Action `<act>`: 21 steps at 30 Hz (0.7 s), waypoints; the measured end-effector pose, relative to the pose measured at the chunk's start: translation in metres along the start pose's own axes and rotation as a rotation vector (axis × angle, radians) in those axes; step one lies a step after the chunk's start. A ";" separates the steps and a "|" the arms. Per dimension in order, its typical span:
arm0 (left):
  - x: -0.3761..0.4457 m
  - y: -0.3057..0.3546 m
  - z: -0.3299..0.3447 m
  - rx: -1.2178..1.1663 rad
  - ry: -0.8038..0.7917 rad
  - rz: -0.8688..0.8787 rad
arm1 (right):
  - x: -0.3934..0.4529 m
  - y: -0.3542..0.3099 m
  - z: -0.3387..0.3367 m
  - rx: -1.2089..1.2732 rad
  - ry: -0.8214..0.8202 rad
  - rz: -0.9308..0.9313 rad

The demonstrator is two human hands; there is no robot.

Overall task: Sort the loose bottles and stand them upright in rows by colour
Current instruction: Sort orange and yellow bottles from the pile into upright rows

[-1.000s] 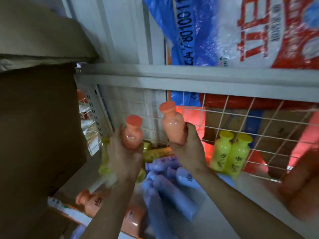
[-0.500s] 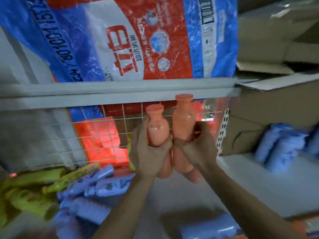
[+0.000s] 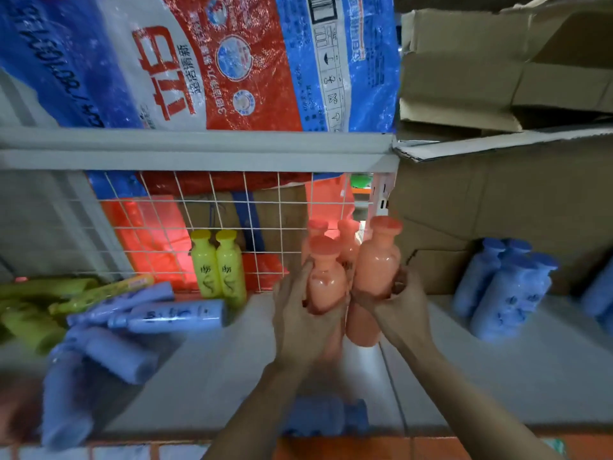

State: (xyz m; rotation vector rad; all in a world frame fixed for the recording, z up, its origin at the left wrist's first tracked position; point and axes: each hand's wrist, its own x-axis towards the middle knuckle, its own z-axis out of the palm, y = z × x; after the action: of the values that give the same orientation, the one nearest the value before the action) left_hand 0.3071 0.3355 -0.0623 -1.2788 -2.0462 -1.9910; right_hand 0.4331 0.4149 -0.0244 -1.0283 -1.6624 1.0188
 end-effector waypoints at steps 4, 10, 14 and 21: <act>-0.027 -0.013 0.016 0.028 0.014 -0.026 | -0.007 0.033 -0.005 0.058 -0.116 -0.011; -0.032 -0.006 0.023 -0.008 -0.089 -0.165 | 0.001 0.077 0.007 0.122 -0.177 0.015; -0.027 -0.007 0.029 -0.032 -0.124 -0.222 | 0.012 0.082 -0.001 0.100 -0.325 0.005; -0.027 -0.017 0.014 -0.154 -0.174 -0.183 | 0.020 0.081 0.005 0.077 -0.511 0.058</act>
State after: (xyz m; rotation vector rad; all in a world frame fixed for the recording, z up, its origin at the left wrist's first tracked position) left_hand 0.3232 0.3352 -0.0932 -1.3840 -2.1970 -2.2283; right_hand 0.4387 0.4580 -0.0963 -0.8083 -1.9849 1.4602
